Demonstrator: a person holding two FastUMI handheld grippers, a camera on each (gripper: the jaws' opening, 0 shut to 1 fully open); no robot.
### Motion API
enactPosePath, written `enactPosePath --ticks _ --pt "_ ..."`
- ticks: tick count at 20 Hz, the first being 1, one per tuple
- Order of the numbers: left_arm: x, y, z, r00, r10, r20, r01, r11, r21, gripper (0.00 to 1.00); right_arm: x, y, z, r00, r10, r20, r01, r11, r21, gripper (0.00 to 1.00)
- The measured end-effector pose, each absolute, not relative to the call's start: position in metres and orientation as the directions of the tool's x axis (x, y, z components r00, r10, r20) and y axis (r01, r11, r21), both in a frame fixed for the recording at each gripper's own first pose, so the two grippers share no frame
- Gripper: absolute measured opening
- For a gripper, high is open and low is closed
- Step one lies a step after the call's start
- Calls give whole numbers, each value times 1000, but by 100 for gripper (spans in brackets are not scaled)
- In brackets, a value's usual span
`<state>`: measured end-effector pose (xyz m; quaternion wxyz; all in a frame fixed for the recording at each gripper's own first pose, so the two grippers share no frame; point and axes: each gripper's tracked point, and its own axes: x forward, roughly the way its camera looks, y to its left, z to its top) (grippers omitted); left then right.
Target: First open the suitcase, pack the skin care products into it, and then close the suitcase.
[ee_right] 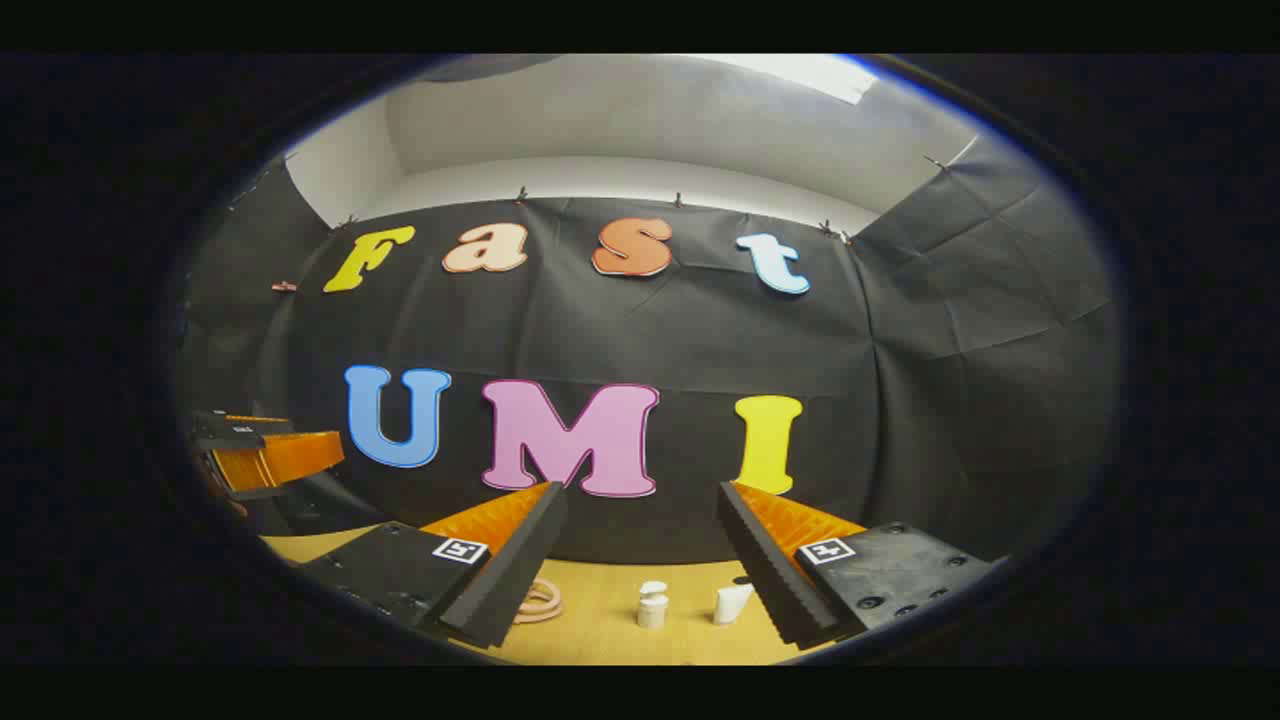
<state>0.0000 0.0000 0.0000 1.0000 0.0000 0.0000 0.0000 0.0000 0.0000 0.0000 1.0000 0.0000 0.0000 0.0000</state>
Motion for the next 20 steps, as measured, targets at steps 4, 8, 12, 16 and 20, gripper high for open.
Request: enactPosePath --ticks 4,8,12,16,20 --pt "0 -3 -3 1000 -12 -7 12 1000 -1 96 -4 -3 2 1000 -8 1 8 1000 7 97" --pt "-1 -5 -6 1000 -18 -18 18 1000 -5 96 -7 -5 8 1000 -7 20 7 1000 14 96" --pt "-1 -4 0 1000 -11 -18 12 1000 17 96 -7 4 5 1000 21 12 -22 998 55 94" --pt "-6 -4 9 1000 -5 4 5 1000 15 96 -8 11 11 998 61 18 -62 998 9 99" --pt "-10 -4 12 1000 2 13 -2 1000 28 96 -7 11 7 998 68 6 -68 997 19 94"
